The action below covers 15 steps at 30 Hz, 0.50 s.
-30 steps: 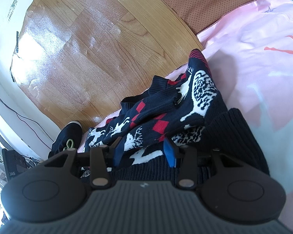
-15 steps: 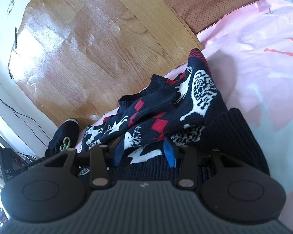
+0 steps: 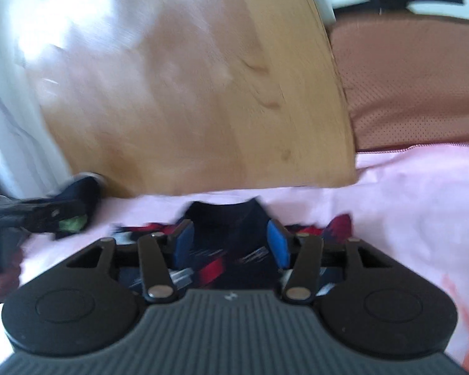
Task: Fold small clothes
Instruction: 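Close the left gripper on the sweater edge while the right gripper grasps it too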
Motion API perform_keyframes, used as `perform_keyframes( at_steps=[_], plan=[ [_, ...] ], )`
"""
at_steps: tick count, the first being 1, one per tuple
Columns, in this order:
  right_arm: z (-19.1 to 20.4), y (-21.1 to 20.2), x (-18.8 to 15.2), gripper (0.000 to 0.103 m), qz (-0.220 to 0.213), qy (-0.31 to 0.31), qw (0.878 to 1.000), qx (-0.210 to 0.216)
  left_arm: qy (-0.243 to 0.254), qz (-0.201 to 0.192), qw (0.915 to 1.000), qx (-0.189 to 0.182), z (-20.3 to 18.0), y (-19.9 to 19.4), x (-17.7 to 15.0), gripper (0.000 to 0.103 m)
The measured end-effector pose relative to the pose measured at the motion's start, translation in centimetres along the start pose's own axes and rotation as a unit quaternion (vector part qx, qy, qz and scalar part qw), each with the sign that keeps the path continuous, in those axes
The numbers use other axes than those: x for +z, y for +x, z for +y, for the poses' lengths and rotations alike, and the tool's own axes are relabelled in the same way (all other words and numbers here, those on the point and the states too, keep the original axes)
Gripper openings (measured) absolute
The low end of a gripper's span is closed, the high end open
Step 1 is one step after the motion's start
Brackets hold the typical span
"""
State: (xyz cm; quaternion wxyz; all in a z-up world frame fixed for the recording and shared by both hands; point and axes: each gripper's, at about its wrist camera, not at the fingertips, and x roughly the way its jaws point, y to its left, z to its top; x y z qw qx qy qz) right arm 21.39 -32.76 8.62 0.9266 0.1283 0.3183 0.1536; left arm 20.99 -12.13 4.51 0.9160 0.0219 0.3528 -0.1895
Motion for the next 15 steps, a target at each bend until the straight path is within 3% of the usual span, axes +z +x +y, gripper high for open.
perform_keyframes(
  at_steps=[2,5,6,7,9,10,11,15],
  plan=[
    [-1.5,3.8,1.4,0.058,0.04,0.024,0.999,0.015,-0.01,0.032,0.9994,0.006,-0.1,4.0,1.0,0.094],
    [-2.0,8.2,2.5,0.061,0.074,0.027,0.997,0.011,-0.047,0.068,0.9965,-0.003,0.4,8.4,1.6,0.076],
    [-2.2,9.3,2.5,0.061,0.084,0.028,0.996,0.015,-0.058,0.078,0.9952,-0.012,0.8,9.1,1.4,0.061],
    [-2.1,10.4,2.5,0.061,0.094,0.026,0.995,0.016,-0.063,0.09,0.9938,-0.018,1.1,10.0,1.1,0.037],
    [-2.1,11.8,2.1,0.061,0.109,0.009,0.994,0.006,-0.044,0.087,0.9952,-0.004,0.7,10.9,0.7,0.022],
    [-2.2,12.2,1.8,0.048,0.115,-0.001,0.993,0.002,-0.038,0.088,0.9953,-0.01,0.5,10.9,0.6,0.013],
    [-2.3,12.4,1.5,0.012,0.117,-0.007,0.993,0.001,-0.038,0.087,0.9954,-0.013,0.3,10.6,0.5,0.011],
    [-1.5,9.0,1.4,0.011,0.07,-0.028,0.997,0.013,-0.023,0.05,0.9983,-0.017,-0.7,6.7,0.1,0.01]
  ],
)
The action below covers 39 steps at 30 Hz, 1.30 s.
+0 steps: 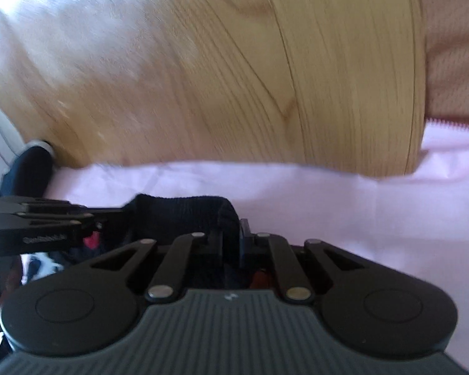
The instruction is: Fold small clothes
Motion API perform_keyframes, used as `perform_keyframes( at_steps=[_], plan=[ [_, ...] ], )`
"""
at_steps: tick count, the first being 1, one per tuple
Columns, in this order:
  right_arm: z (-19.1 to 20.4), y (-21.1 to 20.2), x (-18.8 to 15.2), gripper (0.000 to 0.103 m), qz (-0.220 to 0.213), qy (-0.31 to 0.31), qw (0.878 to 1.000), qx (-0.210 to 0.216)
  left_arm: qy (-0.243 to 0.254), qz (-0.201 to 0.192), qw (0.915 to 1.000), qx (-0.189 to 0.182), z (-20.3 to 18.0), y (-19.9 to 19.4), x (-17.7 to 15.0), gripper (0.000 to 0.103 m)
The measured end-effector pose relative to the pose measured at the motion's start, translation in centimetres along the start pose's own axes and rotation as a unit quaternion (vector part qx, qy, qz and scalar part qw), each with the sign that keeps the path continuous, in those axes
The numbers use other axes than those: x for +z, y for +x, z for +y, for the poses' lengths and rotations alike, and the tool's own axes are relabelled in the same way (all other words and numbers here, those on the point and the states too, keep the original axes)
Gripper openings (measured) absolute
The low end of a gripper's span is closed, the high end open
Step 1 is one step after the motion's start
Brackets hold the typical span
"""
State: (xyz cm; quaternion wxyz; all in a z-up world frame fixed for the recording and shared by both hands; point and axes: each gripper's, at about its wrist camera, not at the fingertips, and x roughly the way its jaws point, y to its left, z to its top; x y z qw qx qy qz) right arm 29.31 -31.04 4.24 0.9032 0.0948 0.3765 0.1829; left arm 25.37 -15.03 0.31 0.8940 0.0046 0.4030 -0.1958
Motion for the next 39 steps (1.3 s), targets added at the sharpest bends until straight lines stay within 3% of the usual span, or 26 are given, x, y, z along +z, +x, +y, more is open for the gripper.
perform_keyframes(
  at_steps=[3,7,14,19,23,24,25,27,29,30,33,37,39],
  plan=[
    [1.9,-4.7,-0.3,0.011,-0.038,-0.02,0.999,0.0,-0.001,-0.039,0.9989,-0.027,-0.9,-5.0,-0.8,0.01],
    [4.7,-12.0,-2.0,0.011,-0.084,-0.056,0.995,-0.004,0.033,-0.103,0.993,-0.047,-3.6,-13.0,-4.0,0.01],
    [9.7,-24.3,-11.1,0.011,-0.162,-0.107,0.981,-0.004,0.05,-0.177,0.98,-0.077,-6.3,-24.1,-14.3,0.01],
    [11.1,-28.3,-20.9,0.011,-0.175,-0.115,0.977,-0.028,0.055,-0.151,0.9798,-0.118,-7.5,-26.3,-21.6,0.011],
    [11.4,-27.2,-27.0,0.012,-0.148,-0.079,0.985,-0.039,0.053,-0.078,0.9858,-0.139,-7.0,-25.3,-26.6,0.018],
    [10.9,-26.6,-28.4,0.018,-0.128,-0.069,0.989,-0.038,0.054,-0.061,0.9867,-0.141,-6.8,-25.0,-27.6,0.027],
    [10.5,-26.1,-29.6,0.019,-0.11,-0.061,0.991,-0.037,0.053,-0.049,0.9876,-0.14,-6.4,-24.8,-28.1,0.036],
    [10.1,-26.6,-30.7,0.023,-0.116,-0.044,0.992,-0.019,0.044,-0.048,0.9874,-0.144,-5.3,-25.4,-28.6,0.043],
    [10.0,-28.2,-31.0,0.04,-0.129,-0.038,0.991,0.007,0.025,-0.075,0.9853,-0.151,-3.7,-26.5,-27.9,0.049],
    [9.9,-29.1,-31.0,0.042,-0.14,-0.039,0.989,0.012,0.012,-0.092,0.9836,-0.155,-3.0,-27.1,-27.7,0.052],
    [9.7,-30.1,-29.4,0.042,-0.171,-0.032,0.985,0.01,-0.029,-0.126,0.9796,-0.154,-0.9,-27.9,-26.4,0.053],
    [9.9,-28.4,-26.3,0.043,-0.193,-0.005,0.981,0.002,-0.056,-0.122,0.9808,-0.142,-0.9,-24.9,-23.2,0.05],
    [10.2,-27.0,-25.2,0.043,-0.191,0.006,0.981,0.01,-0.041,-0.118,0.984,-0.127,-1.7,-22.9,-22.2,0.05]
  ],
)
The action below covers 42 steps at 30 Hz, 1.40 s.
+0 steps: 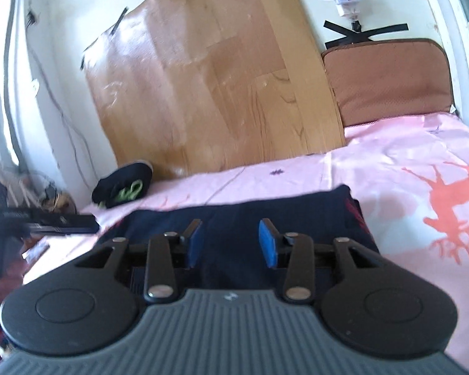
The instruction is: Fold small clothes
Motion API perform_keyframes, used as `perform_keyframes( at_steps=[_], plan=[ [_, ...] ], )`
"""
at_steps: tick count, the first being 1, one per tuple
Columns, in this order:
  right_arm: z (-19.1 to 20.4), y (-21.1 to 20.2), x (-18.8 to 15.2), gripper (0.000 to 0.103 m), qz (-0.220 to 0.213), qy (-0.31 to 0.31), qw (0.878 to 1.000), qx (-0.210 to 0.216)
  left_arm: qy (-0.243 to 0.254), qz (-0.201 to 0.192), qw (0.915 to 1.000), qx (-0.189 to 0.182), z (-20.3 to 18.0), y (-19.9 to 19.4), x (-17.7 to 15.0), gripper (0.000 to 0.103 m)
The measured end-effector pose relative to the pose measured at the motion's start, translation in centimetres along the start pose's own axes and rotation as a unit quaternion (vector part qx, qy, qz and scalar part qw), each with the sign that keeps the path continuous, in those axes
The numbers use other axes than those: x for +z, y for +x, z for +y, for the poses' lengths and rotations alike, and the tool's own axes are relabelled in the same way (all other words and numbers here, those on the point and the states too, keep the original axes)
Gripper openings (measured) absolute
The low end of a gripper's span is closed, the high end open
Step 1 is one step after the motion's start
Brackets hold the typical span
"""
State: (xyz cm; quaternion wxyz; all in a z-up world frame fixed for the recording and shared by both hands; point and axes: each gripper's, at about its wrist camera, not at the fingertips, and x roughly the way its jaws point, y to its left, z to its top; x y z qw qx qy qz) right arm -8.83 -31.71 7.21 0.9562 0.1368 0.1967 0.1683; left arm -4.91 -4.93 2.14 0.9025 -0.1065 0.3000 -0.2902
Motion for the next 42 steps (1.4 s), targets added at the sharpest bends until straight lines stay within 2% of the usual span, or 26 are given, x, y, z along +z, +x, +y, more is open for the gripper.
perform_keyframes(
  at_steps=[2,4,5,6,7,8,10,12,15,17,19,20,21,22,23,24,26,28,30,31,33,35,36,38,40,42],
  plan=[
    [0.5,2.2,-0.3,0.043,0.019,-0.002,1.0,0.01,0.021,0.02,0.9988,0.039,0.0,2.9,0.0,0.048],
    [0.1,5.0,-1.3,0.042,0.084,-0.001,0.996,-0.005,0.018,0.061,0.9954,0.072,1.0,5.6,-0.8,0.042],
    [-0.7,6.2,-2.2,0.041,0.106,0.011,0.994,-0.009,0.023,0.047,0.9956,0.078,0.9,5.5,-1.1,0.042],
    [-1.2,5.8,-2.4,0.041,0.081,0.023,0.996,0.001,0.026,0.053,0.9953,0.077,0.8,5.4,-1.0,0.042],
    [-1.5,5.5,-1.8,0.038,0.09,0.039,0.995,0.005,0.025,0.059,0.995,0.077,0.5,5.1,-0.7,0.042],
    [-1.8,4.6,-1.1,0.039,0.087,0.054,0.995,0.005,0.019,0.059,0.996,0.064,0.5,4.6,-0.4,0.042],
    [-2.7,1.7,-0.1,0.042,0.035,0.067,0.997,0.003,-0.004,0.046,0.9986,0.025,0.3,3.4,0.4,0.042],
    [-4.4,-0.8,0.6,0.046,-0.001,0.093,0.995,-0.027,-0.011,0.033,0.9993,-0.009,-0.5,3.1,1.4,0.042],
    [-7.9,-2.4,0.6,0.049,0.002,0.161,0.984,-0.073,-0.005,0.045,0.9979,-0.047,-2.4,4.5,2.2,0.041],
    [-9.6,-2.7,-0.1,0.053,0.016,0.212,0.974,-0.082,-0.006,0.068,0.9958,-0.061,-3.1,6.3,2.3,0.032],
    [-10.6,-2.5,-1.2,0.057,0.038,0.257,0.964,-0.062,-0.01,0.088,0.9934,-0.073,-3.6,8.0,2.0,0.02],
    [-11.0,-2.2,-1.7,0.061,0.054,0.272,0.959,-0.052,-0.012,0.101,0.9918,-0.078,-3.7,8.9,1.8,0.018],
    [-10.8,-2.1,-2.0,0.061,0.05,0.275,0.959,-0.041,-0.012,0.115,0.9903,-0.076,-3.7,9.8,1.5,0.013],
    [-10.6,-2.1,-2.1,0.061,0.048,0.273,0.96,-0.04,-0.011,0.133,0.989,-0.064,-3.7,10.6,1.1,0.002],
    [-10.3,-2.0,-2.1,0.06,0.051,0.269,0.961,-0.038,-0.01,0.135,0.9895,-0.05,-3.5,11.3,0.5,0.005],
    [-10.0,-1.8,-2.2,0.057,0.059,0.267,0.961,-0.032,-0.015,0.129,0.9898,-0.059,-2.9,11.6,0.3,0.005],
    [-10.1,-0.1,-2.4,0.027,0.085,0.281,0.956,-0.018,-0.046,0.135,0.987,-0.074,-1.9,11.7,0.3,0.006],
    [-10.1,0.4,-2.1,0.026,0.089,0.304,0.948,-0.011,-0.06,0.139,0.9852,-0.081,-1.4,11.7,0.4,0.006],
    [-9.5,-0.1,-0.2,0.024,0.077,0.307,0.949,0.015,-0.048,0.135,0.9868,-0.075,-1.9,11.4,0.3,0.006],
    [-8.5,-0.4,0.8,0.023,0.065,0.3,0.951,0.036,-0.039,0.133,0.9879,-0.07,-2.2,11.4,0.3,0.006],
    [-5.3,-1.0,3.7,0.023,0.047,0.243,0.967,0.056,-0.029,0.126,0.9894,-0.066,-2.6,11.1,0.1,0.006],
    [-1.6,-0.5,6.0,0.023,0.048,0.188,0.978,0.074,-0.041,0.123,0.9887,-0.076,-1.8,10.4,0.5,0.005],
    [0.4,0.1,6.7,0.023,0.055,0.156,0.983,0.081,-0.051,0.12,0.9877,-0.086,-1.0,9.6,0.9,0.009],
    [4.5,1.7,7.5,0.023,0.077,0.08,0.99,0.089,-0.069,0.076,0.9907,-0.089,1.0,6.2,1.6,0.023],
    [8.1,3.4,7.5,0.024,0.105,0.017,0.99,0.096,-0.091,0.015,0.9935,-0.067,3.9,1.9,2.1,0.047],
    [11.6,5.4,6.8,0.024,0.135,-0.04,0.984,0.112,-0.116,-0.023,0.9924,-0.034,6.6,-1.9,2.5,0.049]
  ],
)
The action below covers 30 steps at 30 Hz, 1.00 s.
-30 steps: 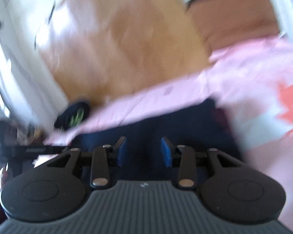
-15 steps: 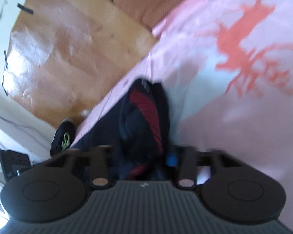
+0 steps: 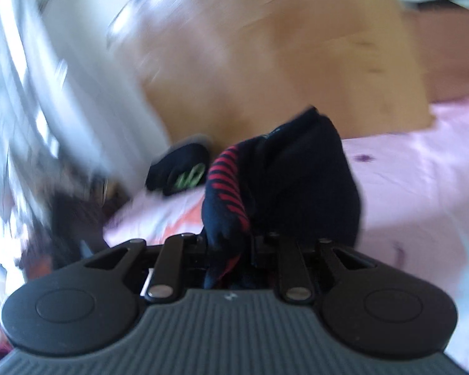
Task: Fold small clothes
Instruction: 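Carry the folded sweater bundle with both grippers toward the brown cushion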
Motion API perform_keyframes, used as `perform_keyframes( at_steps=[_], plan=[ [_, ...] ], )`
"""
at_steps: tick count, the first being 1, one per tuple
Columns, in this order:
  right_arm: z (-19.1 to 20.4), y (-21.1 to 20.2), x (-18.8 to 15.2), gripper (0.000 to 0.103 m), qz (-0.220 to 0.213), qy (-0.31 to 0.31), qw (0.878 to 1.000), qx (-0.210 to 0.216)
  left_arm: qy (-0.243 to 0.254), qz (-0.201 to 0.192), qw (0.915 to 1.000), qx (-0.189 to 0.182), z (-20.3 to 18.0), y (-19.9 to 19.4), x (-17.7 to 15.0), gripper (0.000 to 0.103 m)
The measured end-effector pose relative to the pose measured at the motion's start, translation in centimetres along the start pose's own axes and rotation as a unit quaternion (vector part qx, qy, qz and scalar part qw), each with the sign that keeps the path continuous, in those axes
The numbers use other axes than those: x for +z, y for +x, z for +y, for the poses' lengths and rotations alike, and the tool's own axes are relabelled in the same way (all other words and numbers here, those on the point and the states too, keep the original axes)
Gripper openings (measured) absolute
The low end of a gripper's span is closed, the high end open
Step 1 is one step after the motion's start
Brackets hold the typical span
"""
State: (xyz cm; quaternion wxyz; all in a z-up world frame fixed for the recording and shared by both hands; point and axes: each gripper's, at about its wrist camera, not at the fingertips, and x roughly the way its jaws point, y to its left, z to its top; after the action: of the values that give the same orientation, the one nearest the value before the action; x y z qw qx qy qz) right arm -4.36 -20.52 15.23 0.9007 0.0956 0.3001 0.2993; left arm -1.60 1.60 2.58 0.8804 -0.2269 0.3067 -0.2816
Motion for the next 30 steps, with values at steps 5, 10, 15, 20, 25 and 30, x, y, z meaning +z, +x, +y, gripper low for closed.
perform_keyframes(
  at_steps=[5,10,15,20,25,30],
  plan=[
    [5.1,8.4,-1.2,0.024,0.107,-0.076,0.991,0.031,-0.047,-0.055,0.996,0.053,3.7,-6.2,0.9,0.052],
    [6.8,11.8,-2.5,0.028,0.123,-0.131,0.984,0.016,-0.038,-0.057,0.9975,0.018,2.1,-5.5,0.7,0.053],
    [6.4,7.4,-2.8,0.058,0.113,-0.144,0.981,0.071,0.002,-0.007,0.9997,0.025,0.3,-0.5,0.6,0.049],
    [5.2,0.9,-1.5,0.057,0.039,-0.143,0.988,0.051,-0.01,0.016,0.9992,0.034,1.2,1.9,0.2,0.049],
    [0.7,2.0,0.6,0.031,0.027,-0.055,0.998,-0.009,-0.001,0.022,0.9982,0.057,1.0,2.2,0.1,0.049],
    [-1.0,5.0,0.8,0.027,0.061,-0.003,0.998,-0.005,0.009,0.029,0.9958,0.087,0.4,0.7,0.3,0.057]
  ],
)
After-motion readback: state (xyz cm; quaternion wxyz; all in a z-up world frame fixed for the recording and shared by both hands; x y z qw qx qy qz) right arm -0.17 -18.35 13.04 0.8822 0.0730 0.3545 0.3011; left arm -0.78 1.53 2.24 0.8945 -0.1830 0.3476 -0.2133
